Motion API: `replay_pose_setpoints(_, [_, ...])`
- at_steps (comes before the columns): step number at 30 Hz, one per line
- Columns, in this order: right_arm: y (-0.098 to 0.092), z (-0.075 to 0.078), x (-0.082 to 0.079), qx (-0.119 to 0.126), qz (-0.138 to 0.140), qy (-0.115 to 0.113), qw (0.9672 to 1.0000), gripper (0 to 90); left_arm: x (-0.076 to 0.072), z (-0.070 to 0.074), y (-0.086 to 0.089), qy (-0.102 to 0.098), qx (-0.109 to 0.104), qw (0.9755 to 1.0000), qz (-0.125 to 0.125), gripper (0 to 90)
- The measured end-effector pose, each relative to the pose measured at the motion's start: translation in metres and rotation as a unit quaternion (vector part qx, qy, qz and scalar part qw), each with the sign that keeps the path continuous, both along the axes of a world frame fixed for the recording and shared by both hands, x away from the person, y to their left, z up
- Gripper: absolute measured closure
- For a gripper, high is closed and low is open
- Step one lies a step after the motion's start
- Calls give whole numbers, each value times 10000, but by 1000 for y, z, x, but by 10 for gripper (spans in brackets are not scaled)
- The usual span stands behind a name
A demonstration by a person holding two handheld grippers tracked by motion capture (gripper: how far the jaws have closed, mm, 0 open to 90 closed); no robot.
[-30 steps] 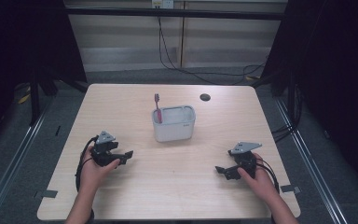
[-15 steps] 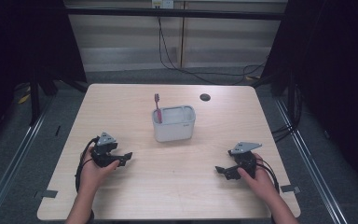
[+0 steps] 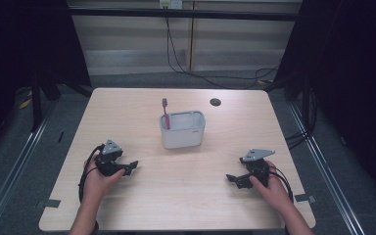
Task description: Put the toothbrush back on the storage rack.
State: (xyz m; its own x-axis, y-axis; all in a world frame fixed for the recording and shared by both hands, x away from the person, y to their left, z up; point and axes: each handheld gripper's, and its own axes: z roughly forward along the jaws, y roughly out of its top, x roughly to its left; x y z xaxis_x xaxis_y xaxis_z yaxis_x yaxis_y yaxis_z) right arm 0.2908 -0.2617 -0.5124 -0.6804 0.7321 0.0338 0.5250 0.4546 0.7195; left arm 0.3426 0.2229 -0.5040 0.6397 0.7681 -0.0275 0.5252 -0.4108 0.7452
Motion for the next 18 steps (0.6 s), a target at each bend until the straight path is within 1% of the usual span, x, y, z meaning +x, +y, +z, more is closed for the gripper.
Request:
replay_pose_setpoints(3, [0,0,0,0,1,-1,10000,111,0,0,0,-32,24,10000,12,223])
replay_pose_setpoints(4, [0,0,0,-1,0,0,10000,110,0,-1,0,-20,-10,10000,36,221])
replay_pose_setpoints(6, [0,0,0,-1,1,0,10000,110,0,-1,1,-34,28,10000,46,220])
replay_pose_setpoints(7, [0,0,0,-1,1,-1,10000,110,-1,-1,0,-37,1,10000,67,220])
replay_pose_setpoints(10, [0,0,0,-1,1,-1,10000,110,-1,-2,1,-3,60,10000,-16,220])
replay_pose_setpoints(15, [0,0,0,-1,2,-2,10000,110,0,-5,0,5,128,9999,-47,219])
replay_pose_setpoints(18, [0,0,0,-1,2,-2,10000,110,0,-5,0,17,120,9999,-20,215])
